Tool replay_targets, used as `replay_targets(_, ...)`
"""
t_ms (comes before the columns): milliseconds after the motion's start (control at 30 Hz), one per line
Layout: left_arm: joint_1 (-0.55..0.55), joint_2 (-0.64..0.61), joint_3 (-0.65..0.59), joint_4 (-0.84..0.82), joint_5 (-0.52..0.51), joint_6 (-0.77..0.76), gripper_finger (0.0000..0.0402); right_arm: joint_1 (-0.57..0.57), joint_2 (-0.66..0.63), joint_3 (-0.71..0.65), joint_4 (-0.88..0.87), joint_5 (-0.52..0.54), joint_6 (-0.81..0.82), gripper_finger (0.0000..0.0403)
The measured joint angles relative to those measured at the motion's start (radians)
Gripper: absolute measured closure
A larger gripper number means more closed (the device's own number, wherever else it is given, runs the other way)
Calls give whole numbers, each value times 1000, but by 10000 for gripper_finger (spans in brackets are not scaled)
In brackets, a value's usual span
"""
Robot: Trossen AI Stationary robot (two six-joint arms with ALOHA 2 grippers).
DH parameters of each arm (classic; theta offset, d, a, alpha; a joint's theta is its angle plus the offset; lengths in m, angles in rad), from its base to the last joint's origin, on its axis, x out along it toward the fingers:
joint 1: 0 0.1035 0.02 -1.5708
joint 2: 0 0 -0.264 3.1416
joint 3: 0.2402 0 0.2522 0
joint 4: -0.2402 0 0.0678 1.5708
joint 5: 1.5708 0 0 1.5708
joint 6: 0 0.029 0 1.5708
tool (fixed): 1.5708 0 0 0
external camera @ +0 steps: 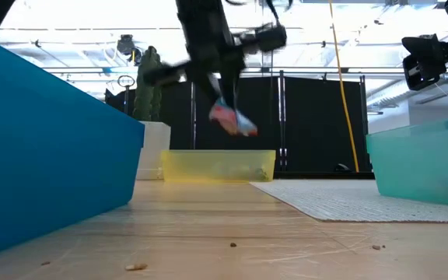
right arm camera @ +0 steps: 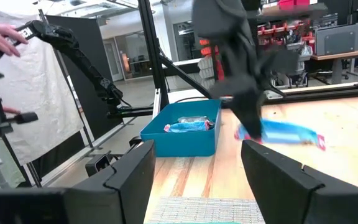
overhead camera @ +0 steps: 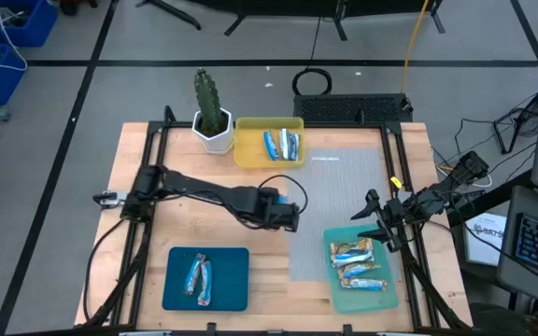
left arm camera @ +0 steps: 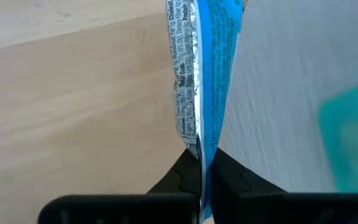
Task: Pick and place Granola Bars by type
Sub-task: Put the red granola bar into the blue bin
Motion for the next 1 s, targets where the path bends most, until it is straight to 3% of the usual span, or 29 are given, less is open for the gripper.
replay_targets(533, -100, -280, 0, -193, -31, -158, 394, 0, 0, 0, 0, 0, 0, 172)
replay_targets(1000, -235, -370, 0, -295, 27, -336, 394, 0, 0, 0, 0, 0, 0, 171)
